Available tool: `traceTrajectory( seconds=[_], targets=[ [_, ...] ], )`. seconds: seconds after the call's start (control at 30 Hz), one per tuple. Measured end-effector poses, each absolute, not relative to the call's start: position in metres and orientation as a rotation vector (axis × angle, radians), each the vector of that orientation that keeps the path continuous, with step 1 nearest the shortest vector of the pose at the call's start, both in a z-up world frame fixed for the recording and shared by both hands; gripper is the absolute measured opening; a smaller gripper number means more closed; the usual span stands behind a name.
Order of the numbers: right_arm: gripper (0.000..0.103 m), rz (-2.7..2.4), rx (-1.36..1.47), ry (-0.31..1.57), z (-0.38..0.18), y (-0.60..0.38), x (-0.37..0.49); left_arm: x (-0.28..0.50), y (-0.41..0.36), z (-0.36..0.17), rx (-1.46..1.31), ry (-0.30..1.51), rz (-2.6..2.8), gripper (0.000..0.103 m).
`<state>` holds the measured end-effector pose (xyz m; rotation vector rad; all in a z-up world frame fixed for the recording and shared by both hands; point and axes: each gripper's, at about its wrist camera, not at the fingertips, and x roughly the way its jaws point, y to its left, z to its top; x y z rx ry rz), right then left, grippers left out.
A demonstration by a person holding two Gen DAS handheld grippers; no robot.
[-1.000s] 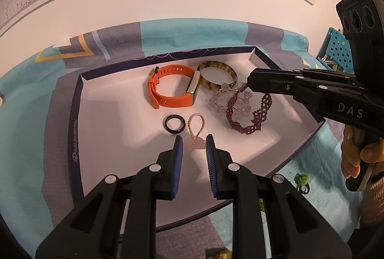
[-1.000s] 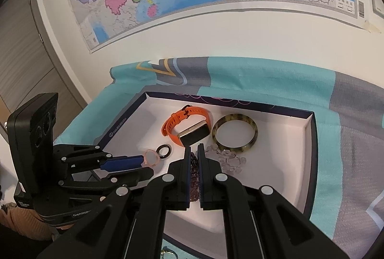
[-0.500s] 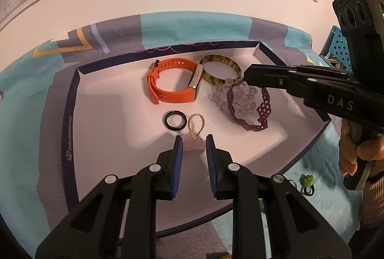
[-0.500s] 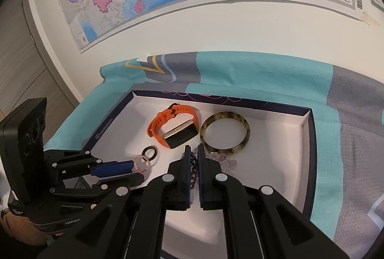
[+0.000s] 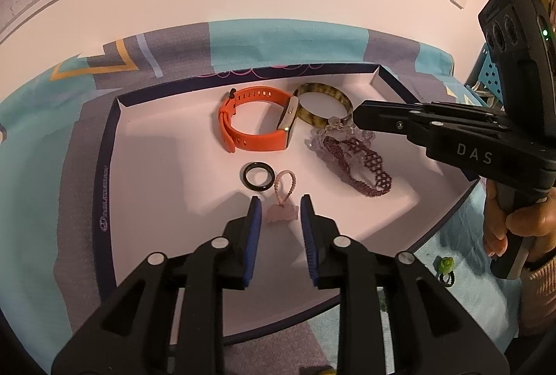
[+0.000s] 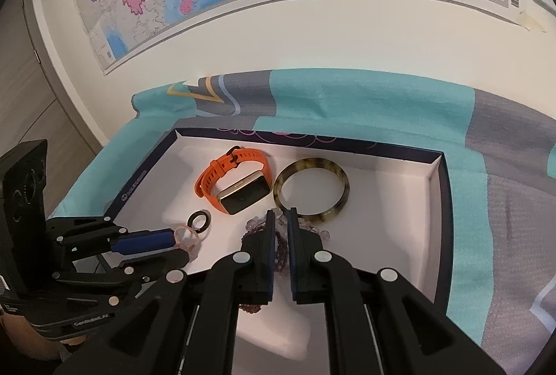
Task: Organize jewelry
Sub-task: 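Lower the necklace and pink charm into the box lid and open both tools, then withdraw both tools from the box toward the remaining jewelry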
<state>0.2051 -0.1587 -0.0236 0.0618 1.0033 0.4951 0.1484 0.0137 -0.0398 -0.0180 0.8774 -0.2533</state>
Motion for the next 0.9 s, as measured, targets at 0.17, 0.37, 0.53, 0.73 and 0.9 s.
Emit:
traceTrajectory(
  seconds=[0.17,0.37,0.53,0.73,0.9],
  targets=[
    [0.007,0.485,0.058,0.999,-0.023,-0.162,0.203,0.143,0.016,-0.035,-0.024,0.859,-0.249,0.031],
    [0.019,0.492,0.058,0.982,-0.013,-0.166,0.19,0.127,0.021,-0.022,-0.027,0.811,-0.242,0.036],
    [0.029,0.528,0.017,0.956,0.003,-0.169,0.165,0.102,0.026,-0.008,-0.016,0.756,-0.248,0.041],
    [0.031,0.568,0.0,0.943,0.014,-0.176,0.127,0.07,0.029,-0.004,0.022,0.724,-0.254,0.044],
    [0.036,0.559,-0.003,0.983,0.004,-0.185,0.1,0.048,0.035,-0.011,0.028,0.734,-0.243,0.047]
  ],
)
